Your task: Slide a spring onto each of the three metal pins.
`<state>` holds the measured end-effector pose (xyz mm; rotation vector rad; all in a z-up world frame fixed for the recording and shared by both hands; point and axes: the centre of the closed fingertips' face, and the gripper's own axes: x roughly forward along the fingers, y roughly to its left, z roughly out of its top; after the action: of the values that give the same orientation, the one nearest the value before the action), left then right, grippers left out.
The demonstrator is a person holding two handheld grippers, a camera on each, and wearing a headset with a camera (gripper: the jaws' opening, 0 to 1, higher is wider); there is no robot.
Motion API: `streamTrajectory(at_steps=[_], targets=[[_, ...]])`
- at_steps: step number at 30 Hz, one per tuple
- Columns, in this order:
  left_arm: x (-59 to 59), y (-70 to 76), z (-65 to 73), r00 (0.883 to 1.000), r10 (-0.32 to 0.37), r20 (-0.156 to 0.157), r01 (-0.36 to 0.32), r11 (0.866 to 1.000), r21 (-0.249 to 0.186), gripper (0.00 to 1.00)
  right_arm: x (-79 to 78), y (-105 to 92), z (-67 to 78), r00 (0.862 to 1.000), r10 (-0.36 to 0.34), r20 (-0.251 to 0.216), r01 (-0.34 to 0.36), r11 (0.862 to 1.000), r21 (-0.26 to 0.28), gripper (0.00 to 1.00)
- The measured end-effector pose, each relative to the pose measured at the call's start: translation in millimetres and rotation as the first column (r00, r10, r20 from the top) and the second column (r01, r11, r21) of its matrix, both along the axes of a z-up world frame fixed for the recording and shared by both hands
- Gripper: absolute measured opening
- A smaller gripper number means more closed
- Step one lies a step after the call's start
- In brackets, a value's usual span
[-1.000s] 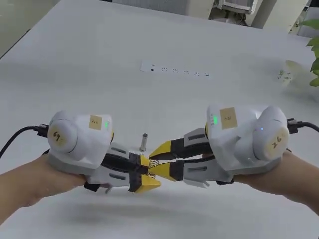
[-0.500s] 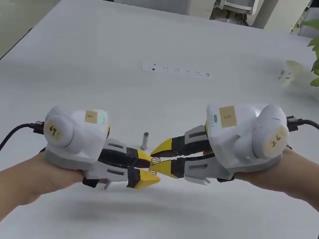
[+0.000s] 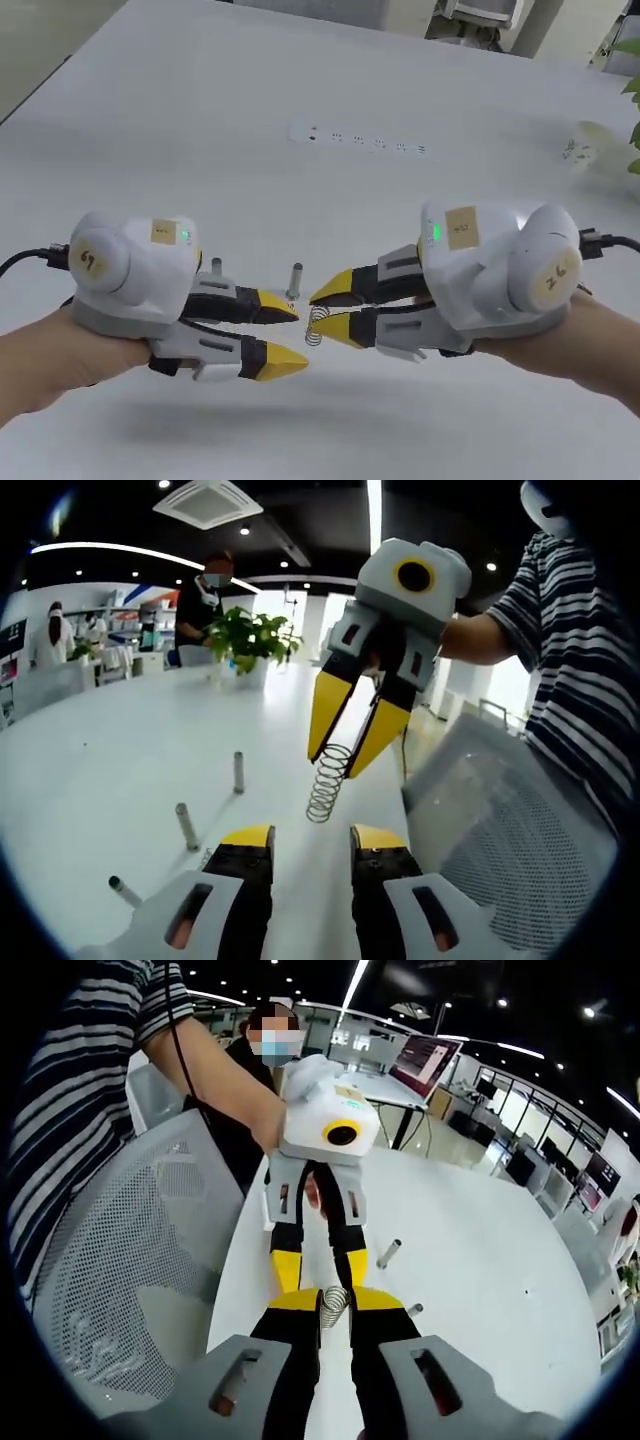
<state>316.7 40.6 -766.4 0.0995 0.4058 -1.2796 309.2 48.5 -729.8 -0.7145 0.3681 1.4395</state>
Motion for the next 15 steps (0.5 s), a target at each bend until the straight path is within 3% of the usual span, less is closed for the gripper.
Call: streamTrajectory(at_steps=[15], targets=[[11.5,25.1,6.0,0.996,0.095,0.005,-0.094,0.995,-0.029,0.38,6.4,-3.8,-3.8,1.0,-0.027,0.005,0.027,1.0,-0.004,0.08]])
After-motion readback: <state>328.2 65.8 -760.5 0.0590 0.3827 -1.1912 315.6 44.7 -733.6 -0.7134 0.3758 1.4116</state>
